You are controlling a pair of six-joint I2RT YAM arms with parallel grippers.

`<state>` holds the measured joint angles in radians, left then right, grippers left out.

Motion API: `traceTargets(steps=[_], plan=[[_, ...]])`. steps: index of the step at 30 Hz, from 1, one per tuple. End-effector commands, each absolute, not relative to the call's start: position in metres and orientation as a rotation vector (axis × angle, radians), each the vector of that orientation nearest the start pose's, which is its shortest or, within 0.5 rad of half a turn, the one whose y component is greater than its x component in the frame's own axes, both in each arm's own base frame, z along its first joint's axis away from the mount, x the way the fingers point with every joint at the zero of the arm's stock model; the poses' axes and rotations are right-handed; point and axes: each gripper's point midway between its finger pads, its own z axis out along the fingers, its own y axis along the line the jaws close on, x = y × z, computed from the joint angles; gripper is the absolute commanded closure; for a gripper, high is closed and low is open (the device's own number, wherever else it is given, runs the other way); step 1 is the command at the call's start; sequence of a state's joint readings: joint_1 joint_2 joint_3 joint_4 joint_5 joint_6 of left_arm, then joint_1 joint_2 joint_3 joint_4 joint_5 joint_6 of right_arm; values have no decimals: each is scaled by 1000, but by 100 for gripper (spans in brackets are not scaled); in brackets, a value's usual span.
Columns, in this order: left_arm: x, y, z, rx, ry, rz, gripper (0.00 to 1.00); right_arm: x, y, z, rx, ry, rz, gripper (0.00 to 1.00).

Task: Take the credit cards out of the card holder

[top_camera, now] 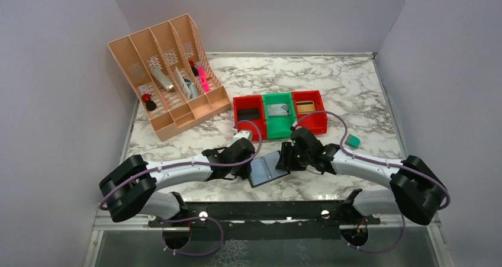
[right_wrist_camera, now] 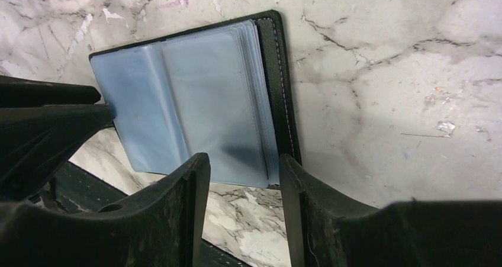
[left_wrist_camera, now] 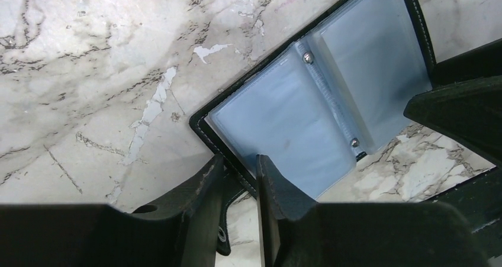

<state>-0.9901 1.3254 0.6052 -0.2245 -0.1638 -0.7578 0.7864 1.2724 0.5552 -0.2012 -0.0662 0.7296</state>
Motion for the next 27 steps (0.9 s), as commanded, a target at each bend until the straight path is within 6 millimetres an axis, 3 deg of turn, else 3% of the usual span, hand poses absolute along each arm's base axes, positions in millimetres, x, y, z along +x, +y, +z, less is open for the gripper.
traceTargets(steps=[1, 10, 16, 21, 27], plan=[[161, -254, 27, 271, 2574, -527, 73, 180, 249, 41, -167, 2616, 749, 50], [161, -260, 19, 289, 2587, -535, 83, 174, 258, 44, -187, 2630, 820, 59], [161, -260, 19, 289, 2586, -537, 84, 182, 244, 45, -138, 2645, 686, 50], [161, -260, 19, 296, 2583, -539, 85, 181, 251, 56, -199, 2619, 744, 47], [160, -260, 18, 300, 2586, -539, 85, 183, 240, 45, -134, 2658, 639, 47]])
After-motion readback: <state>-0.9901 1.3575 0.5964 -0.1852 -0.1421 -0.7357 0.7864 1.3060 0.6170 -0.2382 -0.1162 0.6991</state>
